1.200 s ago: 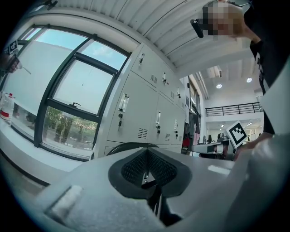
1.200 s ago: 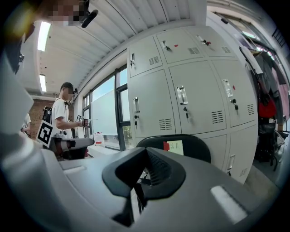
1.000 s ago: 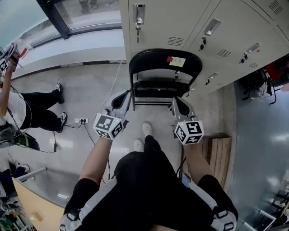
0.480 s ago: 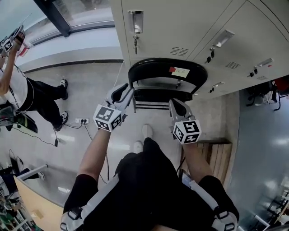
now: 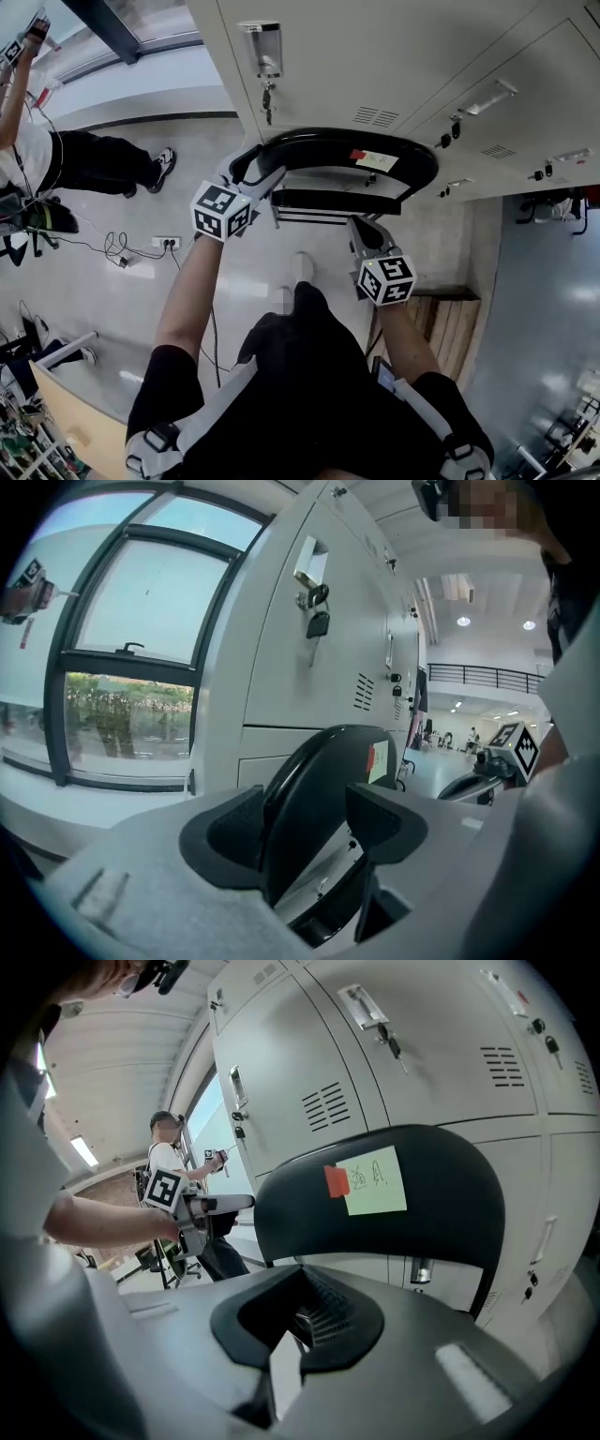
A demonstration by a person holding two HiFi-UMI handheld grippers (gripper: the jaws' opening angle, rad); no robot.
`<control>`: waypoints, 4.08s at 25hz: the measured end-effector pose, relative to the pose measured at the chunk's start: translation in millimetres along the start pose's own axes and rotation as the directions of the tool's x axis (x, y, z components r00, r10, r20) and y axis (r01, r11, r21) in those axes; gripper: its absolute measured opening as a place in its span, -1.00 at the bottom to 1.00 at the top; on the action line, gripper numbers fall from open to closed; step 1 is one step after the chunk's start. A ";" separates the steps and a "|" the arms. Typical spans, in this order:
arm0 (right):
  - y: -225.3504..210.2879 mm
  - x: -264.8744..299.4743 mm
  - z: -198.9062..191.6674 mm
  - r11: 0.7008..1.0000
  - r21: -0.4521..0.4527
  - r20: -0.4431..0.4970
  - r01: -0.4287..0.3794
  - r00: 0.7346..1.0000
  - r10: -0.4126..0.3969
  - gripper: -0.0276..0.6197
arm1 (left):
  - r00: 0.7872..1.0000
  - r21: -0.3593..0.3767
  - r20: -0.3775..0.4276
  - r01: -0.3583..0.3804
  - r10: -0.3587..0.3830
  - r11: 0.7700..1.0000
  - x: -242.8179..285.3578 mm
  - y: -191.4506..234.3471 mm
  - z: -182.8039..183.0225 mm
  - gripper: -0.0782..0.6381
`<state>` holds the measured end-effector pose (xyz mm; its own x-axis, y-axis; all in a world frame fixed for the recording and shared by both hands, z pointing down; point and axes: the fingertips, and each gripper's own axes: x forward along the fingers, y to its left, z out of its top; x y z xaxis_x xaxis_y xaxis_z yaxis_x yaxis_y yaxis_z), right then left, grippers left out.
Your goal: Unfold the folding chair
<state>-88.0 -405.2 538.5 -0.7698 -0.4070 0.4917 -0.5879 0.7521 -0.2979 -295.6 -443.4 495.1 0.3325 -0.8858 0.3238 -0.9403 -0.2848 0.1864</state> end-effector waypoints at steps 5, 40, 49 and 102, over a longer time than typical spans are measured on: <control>-11.6 11.6 -1.4 0.999 0.022 -0.032 -0.026 0.999 0.027 -0.90 | 0.989 0.084 -0.129 0.077 -0.065 0.994 19.5 9.1 -13.9 0.04; -53.3 72.6 -107.6 0.452 0.803 -0.273 0.389 0.914 -0.302 -0.19 | 0.958 0.352 -0.235 0.241 -0.164 0.904 22.2 -8.3 -25.8 -0.19; -45.3 75.2 -132.0 0.192 0.896 -0.304 0.400 0.869 -0.391 0.16 | 0.926 0.310 -0.261 0.348 -0.273 0.885 3.8 -21.6 -32.8 -0.21; -14.7 24.0 -226.2 0.141 0.927 -0.219 0.348 0.804 -0.552 -0.25 | 0.757 0.249 -0.353 0.642 -0.549 0.725 -23.0 -75.8 -78.8 -0.43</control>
<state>-41.5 -308.8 739.8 -0.2402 -0.6295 0.7390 -0.5812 -0.5165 -0.6289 -226.3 -372.6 546.7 0.7941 -0.3849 0.4704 -0.4866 -0.8664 0.1125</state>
